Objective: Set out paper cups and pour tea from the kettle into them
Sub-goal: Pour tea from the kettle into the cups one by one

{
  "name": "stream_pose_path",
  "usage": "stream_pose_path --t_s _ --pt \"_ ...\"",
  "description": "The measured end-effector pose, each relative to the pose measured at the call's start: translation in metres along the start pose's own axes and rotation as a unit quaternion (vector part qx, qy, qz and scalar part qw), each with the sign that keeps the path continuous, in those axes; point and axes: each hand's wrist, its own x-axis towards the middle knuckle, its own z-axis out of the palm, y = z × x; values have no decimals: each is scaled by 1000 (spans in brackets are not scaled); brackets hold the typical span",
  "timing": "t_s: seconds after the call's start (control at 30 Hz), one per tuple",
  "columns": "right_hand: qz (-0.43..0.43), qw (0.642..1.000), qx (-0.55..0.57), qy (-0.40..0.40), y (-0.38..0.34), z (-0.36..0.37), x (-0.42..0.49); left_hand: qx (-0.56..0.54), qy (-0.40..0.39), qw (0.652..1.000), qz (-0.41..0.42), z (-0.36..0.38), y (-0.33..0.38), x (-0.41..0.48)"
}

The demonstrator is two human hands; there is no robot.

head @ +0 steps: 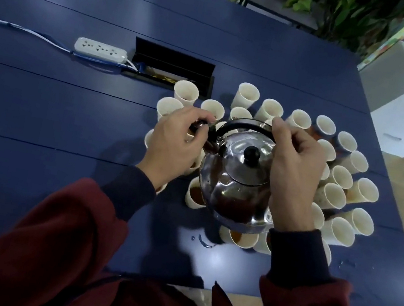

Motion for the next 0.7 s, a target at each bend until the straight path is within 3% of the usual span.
stream_pose_path --t_s 0.23,0.5,0.7 --pt "-7 1000 0 27 21 -80 -16 18 -126 990 -63 62 47 -42" --pt "-18 998 8 66 41 -190 -23 4 -190 980 -65 160 106 -67" --pt "-1 993 58 105 54 -243 -12 -55 -174 976 -117 218 130 -70"
